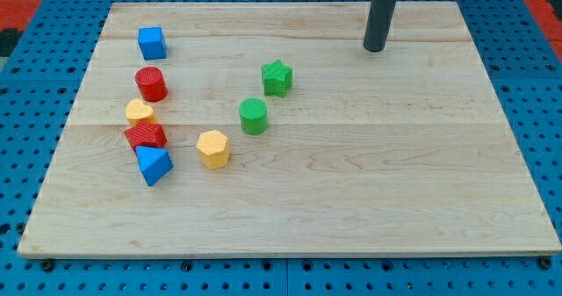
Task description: Slide the green star down a bit
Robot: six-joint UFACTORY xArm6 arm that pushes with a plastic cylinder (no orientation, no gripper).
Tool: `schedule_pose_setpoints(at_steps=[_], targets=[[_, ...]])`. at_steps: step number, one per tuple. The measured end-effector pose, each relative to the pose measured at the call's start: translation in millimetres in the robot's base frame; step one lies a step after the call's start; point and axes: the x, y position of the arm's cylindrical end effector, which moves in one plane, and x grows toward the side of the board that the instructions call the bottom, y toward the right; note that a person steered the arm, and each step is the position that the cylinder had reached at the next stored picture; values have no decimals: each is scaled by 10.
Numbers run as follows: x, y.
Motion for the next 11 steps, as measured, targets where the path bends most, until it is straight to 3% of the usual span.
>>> schedule_pose_setpoints(at_steps=[1, 3, 10, 11], targets=[[0, -9], [94, -1063], [91, -943], [245, -1047]])
